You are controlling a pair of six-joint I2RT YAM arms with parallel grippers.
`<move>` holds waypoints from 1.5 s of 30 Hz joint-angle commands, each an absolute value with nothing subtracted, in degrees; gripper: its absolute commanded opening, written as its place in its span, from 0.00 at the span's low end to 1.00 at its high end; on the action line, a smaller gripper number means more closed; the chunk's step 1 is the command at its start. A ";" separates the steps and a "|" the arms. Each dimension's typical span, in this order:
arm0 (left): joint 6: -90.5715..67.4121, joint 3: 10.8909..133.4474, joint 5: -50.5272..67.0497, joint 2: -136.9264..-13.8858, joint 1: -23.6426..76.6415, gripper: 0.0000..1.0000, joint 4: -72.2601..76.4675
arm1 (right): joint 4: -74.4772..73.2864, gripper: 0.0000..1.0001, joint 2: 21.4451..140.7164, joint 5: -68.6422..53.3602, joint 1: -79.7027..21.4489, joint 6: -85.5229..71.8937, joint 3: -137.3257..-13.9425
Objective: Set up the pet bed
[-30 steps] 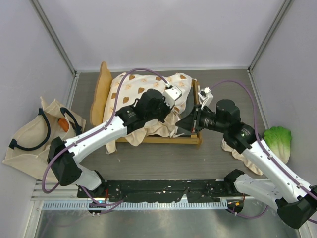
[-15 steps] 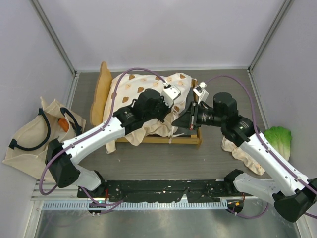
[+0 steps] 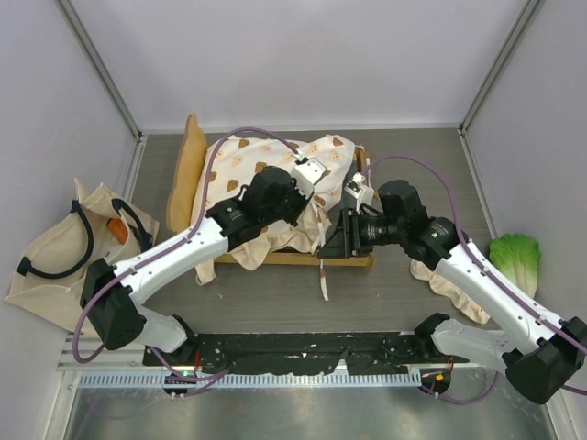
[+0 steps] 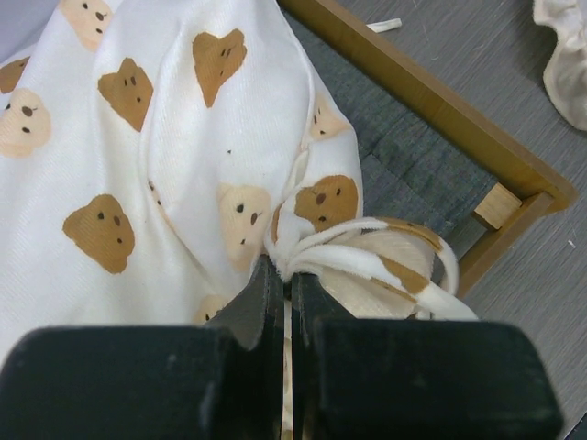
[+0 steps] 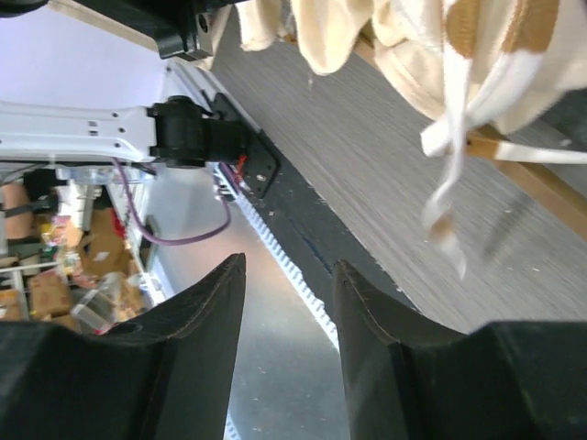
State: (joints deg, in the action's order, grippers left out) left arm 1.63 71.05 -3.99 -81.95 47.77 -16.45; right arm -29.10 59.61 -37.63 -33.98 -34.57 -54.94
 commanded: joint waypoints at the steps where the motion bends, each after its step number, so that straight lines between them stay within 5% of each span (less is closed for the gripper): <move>1: 1.05 69.00 -5.89 -77.52 46.93 0.00 -12.49 | -39.89 0.50 57.31 -30.17 -34.10 -23.48 -61.96; 9: 1.23 64.52 -4.04 -74.54 46.85 0.00 -9.50 | -35.43 0.43 54.05 -6.88 -34.19 -26.88 -56.88; 17: 0.97 62.84 -4.04 -73.57 46.76 0.00 -7.64 | -10.67 0.37 53.79 -10.90 -34.19 -40.24 -45.18; 45: 0.26 63.02 -3.08 -74.44 46.32 0.00 -6.33 | 8.26 0.35 61.61 -8.79 -37.18 -46.58 -37.79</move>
State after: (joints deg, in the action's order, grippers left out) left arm 0.40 62.78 -2.96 -75.68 47.11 -9.67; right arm 3.75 62.04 -10.35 -35.88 -46.06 -38.48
